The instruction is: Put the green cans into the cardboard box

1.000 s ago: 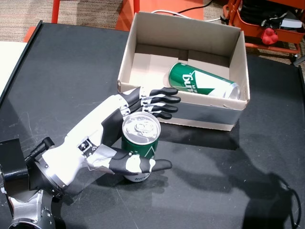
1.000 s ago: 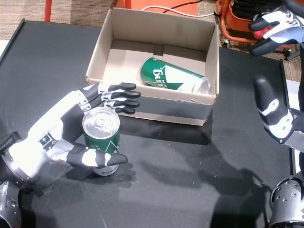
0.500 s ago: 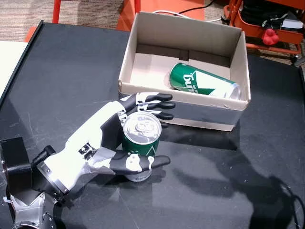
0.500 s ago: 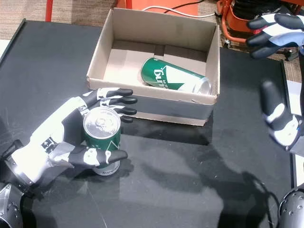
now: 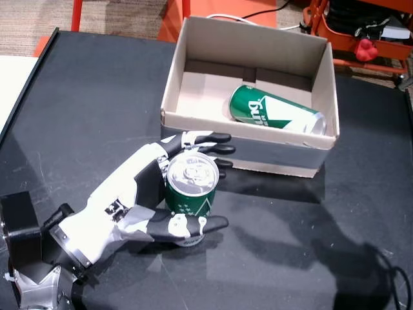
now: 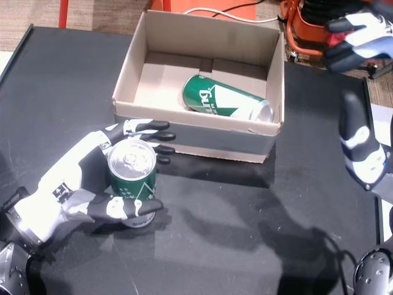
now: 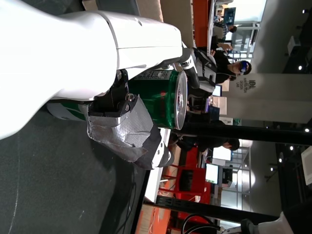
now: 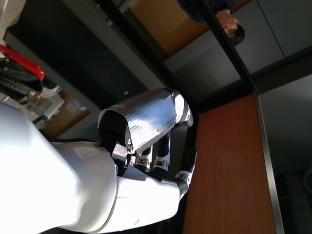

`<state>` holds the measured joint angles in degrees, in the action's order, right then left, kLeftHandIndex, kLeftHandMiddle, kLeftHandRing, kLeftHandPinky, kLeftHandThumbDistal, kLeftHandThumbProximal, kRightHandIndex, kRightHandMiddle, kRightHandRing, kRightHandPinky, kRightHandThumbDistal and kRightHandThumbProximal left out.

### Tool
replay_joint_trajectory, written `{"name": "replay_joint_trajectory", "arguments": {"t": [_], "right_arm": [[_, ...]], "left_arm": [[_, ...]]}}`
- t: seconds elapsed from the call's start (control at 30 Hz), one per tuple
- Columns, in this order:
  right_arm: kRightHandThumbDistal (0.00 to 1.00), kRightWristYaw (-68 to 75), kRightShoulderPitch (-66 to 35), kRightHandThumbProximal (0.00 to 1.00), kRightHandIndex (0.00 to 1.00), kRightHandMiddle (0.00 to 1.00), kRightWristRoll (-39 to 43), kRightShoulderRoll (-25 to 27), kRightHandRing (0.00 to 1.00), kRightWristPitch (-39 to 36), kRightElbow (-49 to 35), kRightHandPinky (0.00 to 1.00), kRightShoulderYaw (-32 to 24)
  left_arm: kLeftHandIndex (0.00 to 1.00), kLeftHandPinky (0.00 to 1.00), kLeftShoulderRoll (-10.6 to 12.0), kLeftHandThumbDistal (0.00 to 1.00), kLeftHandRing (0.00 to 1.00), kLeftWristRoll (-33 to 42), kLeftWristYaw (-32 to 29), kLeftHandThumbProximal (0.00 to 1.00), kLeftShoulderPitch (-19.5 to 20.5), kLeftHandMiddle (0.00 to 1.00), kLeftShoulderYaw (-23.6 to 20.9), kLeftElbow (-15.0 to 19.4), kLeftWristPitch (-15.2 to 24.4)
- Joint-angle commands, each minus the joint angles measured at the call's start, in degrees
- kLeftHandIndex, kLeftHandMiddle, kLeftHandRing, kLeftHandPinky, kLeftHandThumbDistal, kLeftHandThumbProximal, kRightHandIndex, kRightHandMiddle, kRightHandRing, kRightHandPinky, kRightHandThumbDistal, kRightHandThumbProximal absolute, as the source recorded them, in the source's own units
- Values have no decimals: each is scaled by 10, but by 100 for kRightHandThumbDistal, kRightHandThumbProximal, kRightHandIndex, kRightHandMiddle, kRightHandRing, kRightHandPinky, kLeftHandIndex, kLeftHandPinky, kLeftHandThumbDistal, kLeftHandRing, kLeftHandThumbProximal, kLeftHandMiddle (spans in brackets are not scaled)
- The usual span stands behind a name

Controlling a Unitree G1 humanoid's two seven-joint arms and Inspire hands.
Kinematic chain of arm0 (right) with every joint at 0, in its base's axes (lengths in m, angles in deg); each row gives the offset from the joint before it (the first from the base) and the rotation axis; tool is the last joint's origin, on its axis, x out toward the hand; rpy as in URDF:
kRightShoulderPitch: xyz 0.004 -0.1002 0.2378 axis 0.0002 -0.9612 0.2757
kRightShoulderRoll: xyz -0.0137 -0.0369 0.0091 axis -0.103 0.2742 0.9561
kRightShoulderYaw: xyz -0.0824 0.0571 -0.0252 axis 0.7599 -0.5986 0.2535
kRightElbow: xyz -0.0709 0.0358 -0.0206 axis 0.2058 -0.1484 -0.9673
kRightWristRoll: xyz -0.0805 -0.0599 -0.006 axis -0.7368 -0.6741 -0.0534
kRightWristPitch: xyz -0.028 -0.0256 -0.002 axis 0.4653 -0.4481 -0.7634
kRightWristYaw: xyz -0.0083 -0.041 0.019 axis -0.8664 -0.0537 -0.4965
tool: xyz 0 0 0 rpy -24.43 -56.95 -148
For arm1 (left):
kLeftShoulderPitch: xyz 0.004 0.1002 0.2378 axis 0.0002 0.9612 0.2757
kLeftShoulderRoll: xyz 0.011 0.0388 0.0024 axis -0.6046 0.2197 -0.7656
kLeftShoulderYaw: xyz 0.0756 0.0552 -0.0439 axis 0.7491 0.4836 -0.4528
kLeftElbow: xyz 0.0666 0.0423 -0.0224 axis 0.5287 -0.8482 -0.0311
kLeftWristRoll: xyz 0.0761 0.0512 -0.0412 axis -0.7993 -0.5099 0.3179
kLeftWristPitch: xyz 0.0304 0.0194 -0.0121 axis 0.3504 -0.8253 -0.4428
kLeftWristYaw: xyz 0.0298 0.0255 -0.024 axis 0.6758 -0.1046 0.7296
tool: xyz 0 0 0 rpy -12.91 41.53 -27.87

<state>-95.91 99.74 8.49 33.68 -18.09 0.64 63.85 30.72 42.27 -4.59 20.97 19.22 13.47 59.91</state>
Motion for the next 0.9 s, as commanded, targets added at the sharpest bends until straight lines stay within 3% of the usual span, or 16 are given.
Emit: {"name": "replay_joint_trajectory", "arguments": {"t": [0.0,0.03,0.1,0.17,0.23,0.27,0.4,0.43,0.5,0.6,0.77,0.87], "right_arm": [[52,40,-28,72,55,43,-29,-6,43,12,-26,66,-1],[47,45,-30,71,57,44,-30,-3,44,13,-29,68,4],[66,21,-30,68,62,50,-2,24,50,20,-20,75,19],[53,21,-39,72,63,51,19,31,47,49,-28,67,29],[31,51,-67,82,66,52,32,28,44,114,-69,58,41],[17,49,-78,88,74,58,51,32,48,149,-89,59,50],[17,52,-84,95,75,56,52,29,48,186,-119,56,50],[6,57,-83,95,75,55,44,24,48,184,-122,56,48],[12,84,-92,86,74,57,24,11,46,189,-139,53,46],[1,120,-123,90,78,62,19,8,47,236,-184,52,53],[6,71,-103,85,75,54,47,16,49,228,-168,55,47],[0,53,-90,85,73,55,48,0,51,194,-153,57,42]], "left_arm": [[76,80,3,89,80,-12,-5,0,11,77,3,0,-1],[77,79,2,89,80,-13,-5,0,12,77,4,0,-3],[79,80,2,87,81,-15,-11,0,12,79,8,0,-11],[81,79,1,87,80,-17,-17,0,11,79,13,0,-28],[83,79,1,85,80,-16,-25,0,11,79,15,1,-41],[83,78,2,85,80,-17,-26,0,12,79,16,2,-43],[83,77,1,83,79,-17,-31,0,12,79,18,5,-50],[82,77,1,84,79,-17,-31,0,13,78,18,5,-50],[81,77,0,83,79,-18,-29,0,14,78,18,7,-47],[81,77,-4,84,79,-22,-24,0,16,78,21,9,-47],[81,77,-7,82,79,-20,-30,0,18,78,24,11,-50],[80,77,-7,83,80,-19,-34,0,18,78,24,10,-54]]}}
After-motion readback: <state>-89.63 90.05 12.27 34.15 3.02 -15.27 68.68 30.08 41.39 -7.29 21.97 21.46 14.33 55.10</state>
